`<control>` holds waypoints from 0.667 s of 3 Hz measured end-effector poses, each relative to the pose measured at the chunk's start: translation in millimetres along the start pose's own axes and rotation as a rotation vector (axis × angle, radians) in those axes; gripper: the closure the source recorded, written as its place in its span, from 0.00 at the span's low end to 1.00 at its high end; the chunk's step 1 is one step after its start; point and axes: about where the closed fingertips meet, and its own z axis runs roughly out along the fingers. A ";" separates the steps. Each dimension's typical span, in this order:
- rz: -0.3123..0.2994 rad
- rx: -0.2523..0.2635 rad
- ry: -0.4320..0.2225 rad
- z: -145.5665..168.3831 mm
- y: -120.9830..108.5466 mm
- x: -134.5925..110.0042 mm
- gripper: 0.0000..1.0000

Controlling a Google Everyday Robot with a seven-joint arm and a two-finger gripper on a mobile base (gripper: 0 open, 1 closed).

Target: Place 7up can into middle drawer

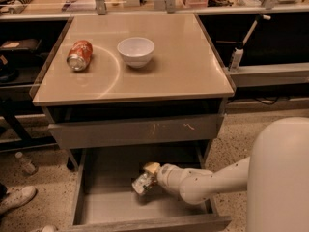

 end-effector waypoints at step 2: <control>0.059 0.004 -0.019 22.9 -8.8 -22.6 1.00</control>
Offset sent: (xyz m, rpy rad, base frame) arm 0.0361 -0.0116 -0.0365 0.0400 0.0697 -0.1003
